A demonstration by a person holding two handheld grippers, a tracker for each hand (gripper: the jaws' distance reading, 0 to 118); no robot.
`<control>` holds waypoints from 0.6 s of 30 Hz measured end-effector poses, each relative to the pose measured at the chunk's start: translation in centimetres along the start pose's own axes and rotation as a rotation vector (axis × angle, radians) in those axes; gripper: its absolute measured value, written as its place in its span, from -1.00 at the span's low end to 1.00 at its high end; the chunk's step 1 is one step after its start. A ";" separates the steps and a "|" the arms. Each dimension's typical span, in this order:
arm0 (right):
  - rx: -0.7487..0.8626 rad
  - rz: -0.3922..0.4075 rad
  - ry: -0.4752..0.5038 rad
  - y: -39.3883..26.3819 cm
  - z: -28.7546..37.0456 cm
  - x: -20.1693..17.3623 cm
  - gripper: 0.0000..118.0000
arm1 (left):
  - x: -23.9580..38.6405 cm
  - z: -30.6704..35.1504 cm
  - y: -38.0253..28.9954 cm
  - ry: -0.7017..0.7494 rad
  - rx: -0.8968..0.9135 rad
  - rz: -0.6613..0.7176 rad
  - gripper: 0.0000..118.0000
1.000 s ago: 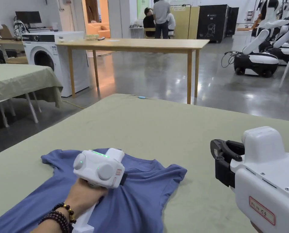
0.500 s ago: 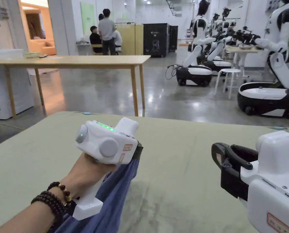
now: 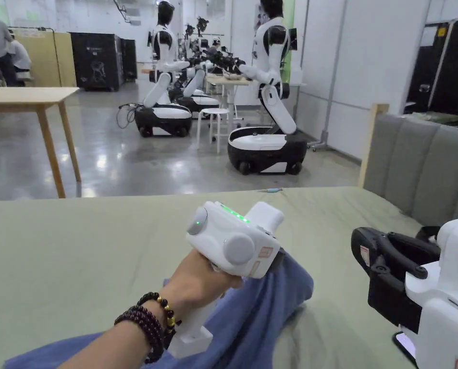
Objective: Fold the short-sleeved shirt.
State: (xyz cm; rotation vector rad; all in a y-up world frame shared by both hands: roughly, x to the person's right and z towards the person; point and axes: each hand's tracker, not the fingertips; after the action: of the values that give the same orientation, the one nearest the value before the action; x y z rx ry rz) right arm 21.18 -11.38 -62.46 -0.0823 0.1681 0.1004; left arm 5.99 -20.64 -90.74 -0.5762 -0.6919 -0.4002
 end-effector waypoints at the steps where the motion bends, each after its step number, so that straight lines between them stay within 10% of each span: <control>1: -0.007 -0.006 -0.009 -0.3 0.0 0.5 -0.99 | 0.4 -1.4 -1.0 0.005 -0.035 -0.003 -1.00; 11: -0.059 -0.011 -0.033 -2.2 -0.9 2.0 -0.99 | 2.2 -8.1 -9.0 0.003 -0.200 0.060 -1.00; 13: -0.059 -0.005 -0.028 -2.1 -0.8 1.6 -0.99 | 1.4 -6.6 -8.0 0.013 -0.156 0.081 -0.58; 15: -0.057 -0.006 -0.024 -1.9 -0.6 1.3 -0.99 | 0.5 -4.5 -7.2 0.004 -0.121 0.108 0.91; 18: -0.045 -0.010 -0.009 -1.5 -0.4 0.4 -0.99 | -1.6 1.1 -6.4 0.014 0.030 0.149 0.96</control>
State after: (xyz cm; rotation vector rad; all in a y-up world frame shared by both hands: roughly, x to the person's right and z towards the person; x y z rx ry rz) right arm 21.72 -12.90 -62.78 -0.1278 0.1560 0.0945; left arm 0.99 -24.64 -88.86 -0.5923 -0.6357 -0.2542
